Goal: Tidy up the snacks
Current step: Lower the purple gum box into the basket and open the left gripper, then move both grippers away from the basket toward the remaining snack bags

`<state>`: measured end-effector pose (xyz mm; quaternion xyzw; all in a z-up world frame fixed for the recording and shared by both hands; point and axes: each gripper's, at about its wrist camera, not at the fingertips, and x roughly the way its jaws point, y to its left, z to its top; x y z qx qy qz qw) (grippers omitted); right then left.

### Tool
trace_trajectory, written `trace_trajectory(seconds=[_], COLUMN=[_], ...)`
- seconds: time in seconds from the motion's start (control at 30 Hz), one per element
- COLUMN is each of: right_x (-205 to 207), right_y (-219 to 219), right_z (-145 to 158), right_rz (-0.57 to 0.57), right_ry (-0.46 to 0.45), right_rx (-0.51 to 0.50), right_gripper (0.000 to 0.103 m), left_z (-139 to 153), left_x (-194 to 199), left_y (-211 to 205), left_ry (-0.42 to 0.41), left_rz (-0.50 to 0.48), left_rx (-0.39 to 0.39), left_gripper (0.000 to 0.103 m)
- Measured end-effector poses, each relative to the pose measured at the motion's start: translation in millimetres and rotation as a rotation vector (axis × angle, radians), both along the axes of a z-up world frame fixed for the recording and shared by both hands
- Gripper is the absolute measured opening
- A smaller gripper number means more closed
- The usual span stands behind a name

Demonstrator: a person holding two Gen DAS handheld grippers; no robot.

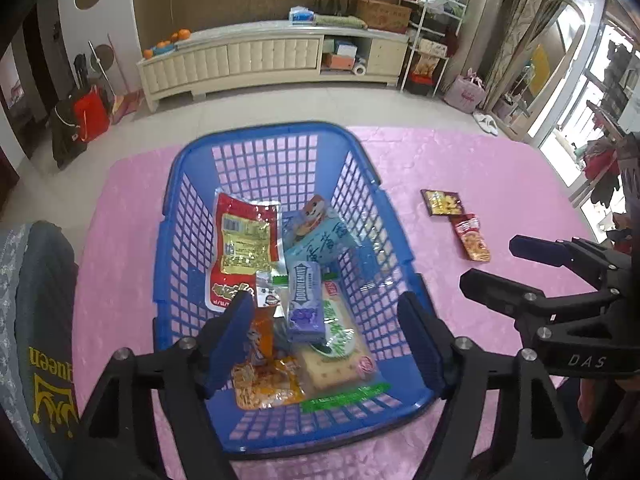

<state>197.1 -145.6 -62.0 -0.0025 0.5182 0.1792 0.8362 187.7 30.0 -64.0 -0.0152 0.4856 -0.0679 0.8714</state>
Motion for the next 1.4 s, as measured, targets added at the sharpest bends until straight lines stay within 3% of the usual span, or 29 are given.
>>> trace_trajectory(seconds=[0.33,0.73,1.03,1.4], right_x=[-25.8,-30.8,-15.8,20.1], right_y=[-39.0,-96.9,-137.8,-162.1], right_z=[33.9,39.2,9.3,-39.7], right_rz=[-0.035,-0.068,-0.098,-0.125], right_ry=[-0.045,-0.049,-0.004,0.075], right_rx=[0.012,-0.004,-0.005,-0.023], right_gripper=[0.086,0.086,0.086,0.086], left_z=[34.5,31.7,2.7,-36.3], left_x=[-33.3,-35.6,-13.0,28.4], left_y=[-24.5,-85.0,-133.3,-163.6], left_ry=[-0.073,-0.091,-0.038,0.023], left_rz=[-0.013,-0.044,-0.091,-0.097], left_rx=[0.01,-0.008,0.028,0.055], left_gripper=[0.081,0.081,0.081,0.081])
